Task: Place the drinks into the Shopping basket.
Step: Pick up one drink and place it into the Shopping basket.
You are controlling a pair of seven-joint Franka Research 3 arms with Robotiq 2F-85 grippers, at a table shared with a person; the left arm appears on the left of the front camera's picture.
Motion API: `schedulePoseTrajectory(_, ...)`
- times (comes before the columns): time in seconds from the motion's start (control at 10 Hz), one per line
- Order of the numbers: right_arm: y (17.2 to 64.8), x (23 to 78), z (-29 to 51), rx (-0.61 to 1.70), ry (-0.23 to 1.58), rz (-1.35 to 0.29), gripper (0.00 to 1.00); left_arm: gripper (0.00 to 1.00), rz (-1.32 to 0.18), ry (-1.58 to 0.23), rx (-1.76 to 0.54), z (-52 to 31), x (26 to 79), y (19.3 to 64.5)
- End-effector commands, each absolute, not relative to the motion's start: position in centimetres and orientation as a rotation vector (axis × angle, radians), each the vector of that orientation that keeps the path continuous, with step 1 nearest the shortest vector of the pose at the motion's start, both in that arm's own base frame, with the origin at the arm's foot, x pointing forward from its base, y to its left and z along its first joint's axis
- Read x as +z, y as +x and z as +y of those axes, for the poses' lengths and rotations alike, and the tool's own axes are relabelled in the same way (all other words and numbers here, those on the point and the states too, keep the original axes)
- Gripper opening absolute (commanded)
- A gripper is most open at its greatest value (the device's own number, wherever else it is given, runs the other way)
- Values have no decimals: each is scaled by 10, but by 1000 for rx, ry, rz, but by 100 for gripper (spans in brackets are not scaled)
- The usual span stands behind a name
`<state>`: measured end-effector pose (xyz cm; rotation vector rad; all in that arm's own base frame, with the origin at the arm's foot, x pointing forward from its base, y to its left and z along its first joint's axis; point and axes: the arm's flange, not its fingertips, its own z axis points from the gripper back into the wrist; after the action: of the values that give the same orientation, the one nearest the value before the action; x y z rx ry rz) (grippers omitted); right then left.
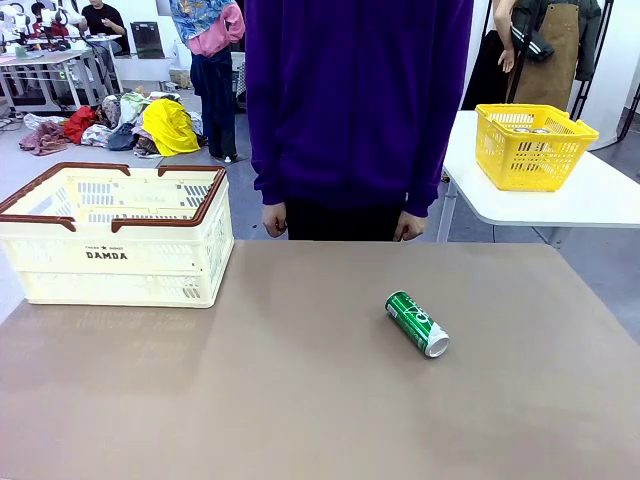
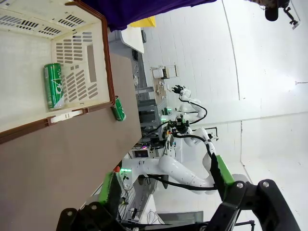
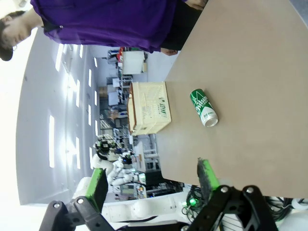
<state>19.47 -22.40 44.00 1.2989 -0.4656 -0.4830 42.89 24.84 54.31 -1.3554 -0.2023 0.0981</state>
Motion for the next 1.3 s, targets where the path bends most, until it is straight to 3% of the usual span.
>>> schedulePoseTrajectory(0.0, 220, 475, -164, -361, 1117, -378, 100, 100, -200, -1350, 110, 245, 544, 425)
schedulePoseTrajectory(0.2, 257, 495, -91, -174, 900, -242, 100, 100, -200, -1350, 110, 245, 544, 425)
schedulePoseTrajectory(0.6, 310, 462, 54, 58, 443, -70, 100, 100, -200, -1350, 110, 245, 544, 425)
schedulePoseTrajectory(0.8, 301, 445, 87, 21, 379, -123, 100, 100, -200, -1350, 110, 245, 544, 425)
schedulePoseTrajectory(1.0, 303, 455, 77, 85, 456, -44, 100, 100, -200, -1350, 110, 245, 544, 425)
schedulePoseTrajectory(1.2, 325, 439, 109, 56, 349, -94, 100, 100, -200, -1350, 110, 245, 544, 425)
